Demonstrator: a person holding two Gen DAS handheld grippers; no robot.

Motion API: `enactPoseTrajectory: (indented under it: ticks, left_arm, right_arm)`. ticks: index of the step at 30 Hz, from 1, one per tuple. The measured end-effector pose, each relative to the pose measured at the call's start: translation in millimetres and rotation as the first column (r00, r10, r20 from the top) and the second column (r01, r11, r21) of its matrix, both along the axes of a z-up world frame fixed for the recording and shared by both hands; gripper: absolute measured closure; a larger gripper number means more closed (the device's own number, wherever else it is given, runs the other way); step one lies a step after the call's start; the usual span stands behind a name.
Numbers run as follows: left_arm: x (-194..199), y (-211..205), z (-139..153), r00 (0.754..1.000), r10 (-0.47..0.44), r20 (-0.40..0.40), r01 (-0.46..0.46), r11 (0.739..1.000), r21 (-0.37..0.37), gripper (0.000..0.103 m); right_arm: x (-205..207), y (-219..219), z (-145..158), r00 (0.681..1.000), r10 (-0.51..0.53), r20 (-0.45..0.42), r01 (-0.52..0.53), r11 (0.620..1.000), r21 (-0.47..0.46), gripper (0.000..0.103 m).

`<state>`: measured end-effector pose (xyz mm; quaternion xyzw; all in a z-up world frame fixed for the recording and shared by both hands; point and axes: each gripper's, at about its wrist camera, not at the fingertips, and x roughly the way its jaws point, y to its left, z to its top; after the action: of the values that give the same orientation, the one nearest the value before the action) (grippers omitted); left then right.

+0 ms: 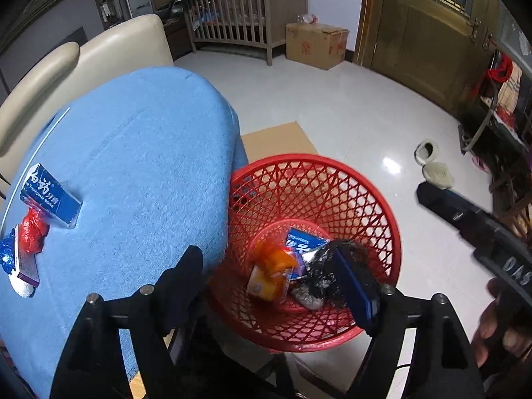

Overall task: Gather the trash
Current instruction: 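Carry the orange and black bags over the red basket and release both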

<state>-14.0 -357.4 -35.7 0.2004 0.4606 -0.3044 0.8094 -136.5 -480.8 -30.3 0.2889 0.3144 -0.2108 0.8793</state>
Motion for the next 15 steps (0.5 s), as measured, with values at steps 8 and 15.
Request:
enactPoseTrajectory:
  ticks: [8,15]
  left_arm:
    - [10.4,24.7,6.2,0.999,0.052,-0.001,-0.052,0.999,-0.014,0.023]
    - [34.1,97.0,33.7,0.975,0.220,0.032,-0.216,0.970,-0.110,0.023]
  right_arm:
    - [6.9,9.0,1.0,0.999,0.032,0.003,-0.032,0.999,0.007,0.035]
    - [24.1,32.4,6.9,0.994,0.106,0.001,-0.106,0.994,0.000,0.035]
